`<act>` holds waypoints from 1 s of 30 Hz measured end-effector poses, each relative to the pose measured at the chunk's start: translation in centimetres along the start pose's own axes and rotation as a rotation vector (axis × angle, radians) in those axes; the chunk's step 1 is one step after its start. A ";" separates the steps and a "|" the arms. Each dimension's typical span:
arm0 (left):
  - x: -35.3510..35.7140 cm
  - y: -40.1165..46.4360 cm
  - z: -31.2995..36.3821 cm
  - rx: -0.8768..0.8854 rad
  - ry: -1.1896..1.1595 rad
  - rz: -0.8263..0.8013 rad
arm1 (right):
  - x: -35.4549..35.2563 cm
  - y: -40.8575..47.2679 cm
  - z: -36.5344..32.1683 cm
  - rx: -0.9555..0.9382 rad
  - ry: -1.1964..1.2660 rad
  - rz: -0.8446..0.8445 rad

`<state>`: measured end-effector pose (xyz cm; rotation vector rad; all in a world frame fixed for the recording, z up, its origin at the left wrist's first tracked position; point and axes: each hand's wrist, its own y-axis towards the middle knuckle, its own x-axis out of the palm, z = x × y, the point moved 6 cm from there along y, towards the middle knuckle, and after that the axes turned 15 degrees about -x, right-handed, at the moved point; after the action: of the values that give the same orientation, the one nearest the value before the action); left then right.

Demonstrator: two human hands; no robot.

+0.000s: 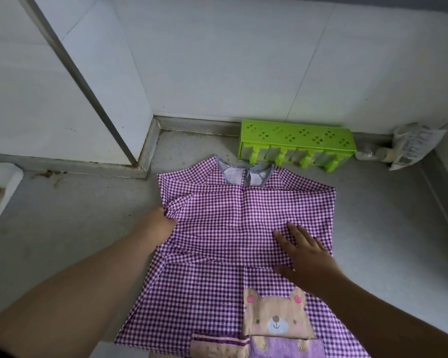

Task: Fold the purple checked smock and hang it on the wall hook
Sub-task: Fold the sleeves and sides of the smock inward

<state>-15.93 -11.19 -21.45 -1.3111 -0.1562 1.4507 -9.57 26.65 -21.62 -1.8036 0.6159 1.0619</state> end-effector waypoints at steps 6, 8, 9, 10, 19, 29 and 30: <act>-1.1 1.5 3.1 0.016 -0.064 0.105 | -1.1 2.2 2.6 0.036 0.061 0.033; -1.8 1.4 3.1 0.011 -0.032 0.212 | -1.7 2.9 3.5 0.033 0.058 0.036; -2.2 0.8 3.0 0.031 0.023 0.293 | -1.9 3.3 3.9 0.029 0.054 0.033; -2.4 0.0 2.9 0.099 0.117 0.376 | -2.1 3.7 4.2 0.027 0.047 0.029; 7.2 -6.3 0.5 0.660 1.147 0.034 | -4.1 5.9 6.0 0.030 -0.025 0.021; 7.0 -7.0 1.1 0.493 1.054 0.113 | 0.2 -1.4 -7.4 -0.368 -0.039 0.041; 6.7 -7.3 0.8 0.453 1.017 0.139 | 0.6 -1.4 -7.3 -0.351 -0.021 0.013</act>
<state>-10.48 -2.99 -20.11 -1.5214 0.8901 0.7090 -5.24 20.80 -20.05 -2.0872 0.4483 1.2566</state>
